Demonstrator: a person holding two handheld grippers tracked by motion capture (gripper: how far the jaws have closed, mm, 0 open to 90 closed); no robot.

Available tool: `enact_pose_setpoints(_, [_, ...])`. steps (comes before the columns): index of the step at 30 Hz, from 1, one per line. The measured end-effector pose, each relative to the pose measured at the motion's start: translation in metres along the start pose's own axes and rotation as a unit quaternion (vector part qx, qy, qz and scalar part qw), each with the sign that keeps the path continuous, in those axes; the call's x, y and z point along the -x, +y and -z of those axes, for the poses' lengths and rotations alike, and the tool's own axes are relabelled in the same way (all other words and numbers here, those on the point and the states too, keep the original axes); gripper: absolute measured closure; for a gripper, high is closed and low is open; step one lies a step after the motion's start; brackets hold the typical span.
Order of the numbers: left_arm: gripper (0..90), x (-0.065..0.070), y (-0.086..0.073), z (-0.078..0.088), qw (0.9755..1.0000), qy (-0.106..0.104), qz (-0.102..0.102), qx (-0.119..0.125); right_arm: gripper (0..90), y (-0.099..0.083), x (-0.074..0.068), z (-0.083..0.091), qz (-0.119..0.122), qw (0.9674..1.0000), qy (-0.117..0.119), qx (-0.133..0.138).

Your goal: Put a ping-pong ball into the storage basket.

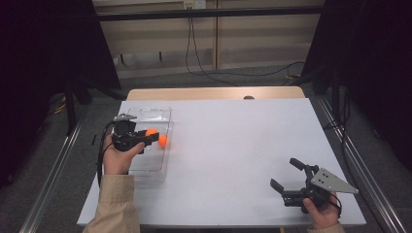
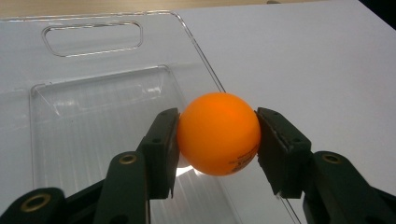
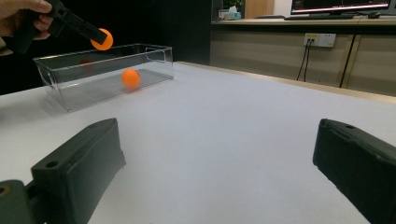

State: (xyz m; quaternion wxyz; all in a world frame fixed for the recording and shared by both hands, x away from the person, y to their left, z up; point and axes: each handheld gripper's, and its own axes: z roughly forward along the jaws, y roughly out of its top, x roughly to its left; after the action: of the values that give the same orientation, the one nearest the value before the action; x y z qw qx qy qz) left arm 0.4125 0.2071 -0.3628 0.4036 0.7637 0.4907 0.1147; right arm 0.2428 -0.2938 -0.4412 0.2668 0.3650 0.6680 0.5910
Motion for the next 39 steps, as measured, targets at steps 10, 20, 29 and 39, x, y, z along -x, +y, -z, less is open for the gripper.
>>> enact_pose_setpoints(10, [51.0,-0.0023,-0.0020,-0.0021,1.0000,0.004,0.004,0.001,0.8,0.0000,-0.0002,-0.0002,0.000,1.0000,0.000,0.000])
enact_pose_setpoints(20, [50.9,-0.0032,-0.0030,-0.0045,1.0000,0.008,0.003,0.003,0.7,-0.0001,-0.0003,-0.0005,0.000,1.0000,0.000,-0.001])
enact_pose_setpoints(29, [50.9,-0.0053,-0.0046,-0.0057,0.9999,0.012,0.006,0.003,0.8,0.0000,-0.0001,-0.0002,0.000,1.0000,0.000,0.000])
enact_pose_setpoints(39, [50.9,-0.0089,-0.0068,-0.0085,0.9998,0.019,0.008,0.002,0.8,-0.0001,-0.0001,-0.0007,0.001,1.0000,0.000,-0.001])
